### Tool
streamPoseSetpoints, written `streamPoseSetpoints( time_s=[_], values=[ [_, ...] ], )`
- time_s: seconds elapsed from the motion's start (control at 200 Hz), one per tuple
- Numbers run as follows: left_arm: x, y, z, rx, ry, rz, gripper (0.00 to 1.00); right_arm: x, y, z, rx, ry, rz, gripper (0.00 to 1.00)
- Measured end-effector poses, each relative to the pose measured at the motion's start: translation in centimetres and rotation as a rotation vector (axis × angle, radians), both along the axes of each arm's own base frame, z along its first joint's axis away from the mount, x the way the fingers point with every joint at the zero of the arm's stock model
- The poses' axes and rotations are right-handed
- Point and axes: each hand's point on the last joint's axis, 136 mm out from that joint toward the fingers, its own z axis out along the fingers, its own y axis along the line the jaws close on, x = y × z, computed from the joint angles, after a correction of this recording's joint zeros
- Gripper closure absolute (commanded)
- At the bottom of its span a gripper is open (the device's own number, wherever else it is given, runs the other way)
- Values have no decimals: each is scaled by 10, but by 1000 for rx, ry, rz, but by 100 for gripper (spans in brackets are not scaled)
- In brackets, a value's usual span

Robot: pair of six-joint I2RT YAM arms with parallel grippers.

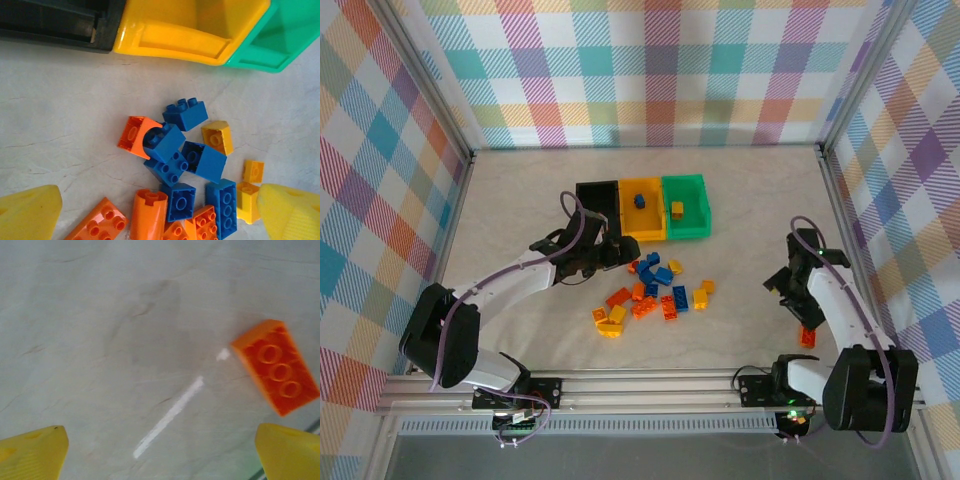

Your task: Sort the legos into containers by color

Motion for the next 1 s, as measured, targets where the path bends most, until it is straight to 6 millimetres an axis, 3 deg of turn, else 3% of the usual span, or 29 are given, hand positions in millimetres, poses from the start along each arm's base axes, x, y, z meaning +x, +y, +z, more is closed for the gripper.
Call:
streamPoseSetpoints(
  time_s=[0.22, 0.4, 0.775, 0.93, 1.0],
  values=[
    [-1, -4, -1, -19, 6, -16, 0, -20, -16, -26, 8, 106, -104, 5],
    [-1, -4, -1, -19, 7, -17, 0, -36, -10, -55, 67, 179, -129, 16],
    [-1, -3, -2, -16, 7, -14, 0, -19, 1, -61, 97, 159, -17, 31],
    [-2, -3, -3, -11, 12, -13, 0, -7, 14, -59, 69, 169, 98, 25],
    [-2, -2, -4, -8, 13, -11, 0, 9, 33, -56, 116, 125, 166, 19]
  ],
)
